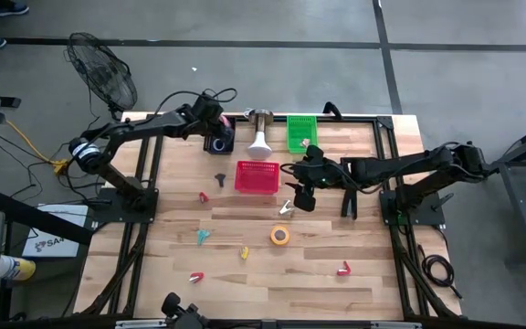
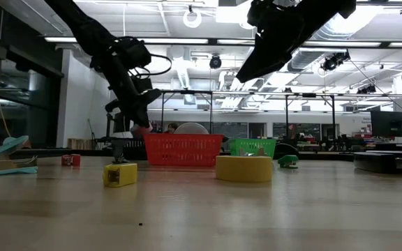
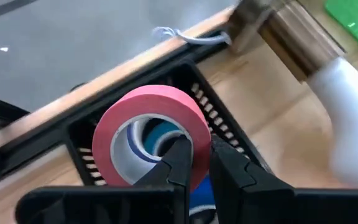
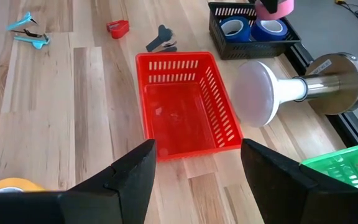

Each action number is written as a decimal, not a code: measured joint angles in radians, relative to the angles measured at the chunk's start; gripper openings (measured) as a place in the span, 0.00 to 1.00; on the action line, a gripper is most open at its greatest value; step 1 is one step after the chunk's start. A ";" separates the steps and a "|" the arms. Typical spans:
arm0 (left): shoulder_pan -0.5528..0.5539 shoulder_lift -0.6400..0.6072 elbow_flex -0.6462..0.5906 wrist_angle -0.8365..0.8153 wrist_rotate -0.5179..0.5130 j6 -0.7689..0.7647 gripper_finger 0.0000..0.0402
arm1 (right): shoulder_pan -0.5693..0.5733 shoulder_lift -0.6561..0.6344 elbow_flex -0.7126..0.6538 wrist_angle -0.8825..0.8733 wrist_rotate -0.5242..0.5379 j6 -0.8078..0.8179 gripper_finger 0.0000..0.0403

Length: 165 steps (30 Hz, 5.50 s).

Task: Pick and place Stapler, Stapler remover, tape
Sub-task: Put the pink tape into the black basket, then put the yellow tape into the black basket

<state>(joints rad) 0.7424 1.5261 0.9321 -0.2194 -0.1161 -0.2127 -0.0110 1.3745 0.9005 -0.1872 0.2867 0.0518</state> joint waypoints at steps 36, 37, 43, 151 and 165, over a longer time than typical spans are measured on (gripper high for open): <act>0.023 0.225 0.351 -0.412 0.034 0.052 0.08 | 0.000 0.000 0.000 -0.003 0.021 0.054 0.56; 0.023 0.225 0.351 -0.413 0.034 0.052 0.08 | 0.000 0.000 0.000 -0.003 0.021 0.054 0.56; 0.023 0.225 0.351 -0.428 0.036 0.052 0.08 | 0.000 0.000 0.000 -0.004 0.021 0.053 0.56; -0.254 -0.054 0.350 -0.676 -0.172 0.001 0.34 | 0.342 0.396 0.001 0.278 -0.144 0.073 0.07; -0.316 -0.054 0.349 -0.327 0.242 0.261 0.34 | 0.291 0.114 0.002 0.282 0.099 -0.236 0.07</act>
<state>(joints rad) 0.4260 1.4719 1.2812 -0.5460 0.1256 0.0480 0.2796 1.4888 0.9024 0.0952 0.3858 -0.1843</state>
